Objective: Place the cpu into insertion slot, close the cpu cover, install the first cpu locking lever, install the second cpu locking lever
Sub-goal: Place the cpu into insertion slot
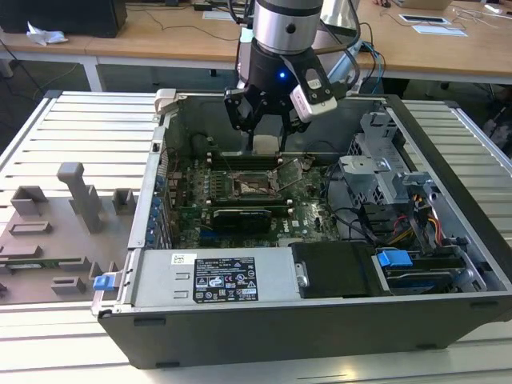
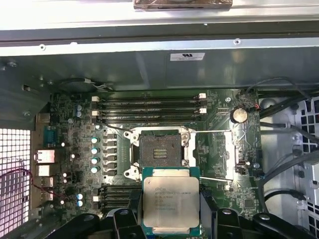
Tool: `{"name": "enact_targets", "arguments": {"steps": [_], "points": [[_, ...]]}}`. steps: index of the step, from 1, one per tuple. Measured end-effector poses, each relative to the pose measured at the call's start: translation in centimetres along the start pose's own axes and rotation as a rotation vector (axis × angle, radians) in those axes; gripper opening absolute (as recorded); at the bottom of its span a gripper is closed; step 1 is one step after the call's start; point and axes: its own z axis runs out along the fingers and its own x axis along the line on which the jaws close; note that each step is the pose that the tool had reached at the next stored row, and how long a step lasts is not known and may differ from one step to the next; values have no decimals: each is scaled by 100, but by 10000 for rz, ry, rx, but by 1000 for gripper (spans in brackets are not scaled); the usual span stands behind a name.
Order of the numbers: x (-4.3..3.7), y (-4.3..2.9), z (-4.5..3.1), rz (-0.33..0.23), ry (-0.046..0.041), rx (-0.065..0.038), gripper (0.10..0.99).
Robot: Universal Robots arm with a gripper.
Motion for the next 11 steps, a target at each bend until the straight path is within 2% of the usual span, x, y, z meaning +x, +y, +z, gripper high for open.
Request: {"name": "enact_targets", "arguments": {"steps": [11], "points": [[-1, -5, 59, 0, 0, -1, 545]]}}
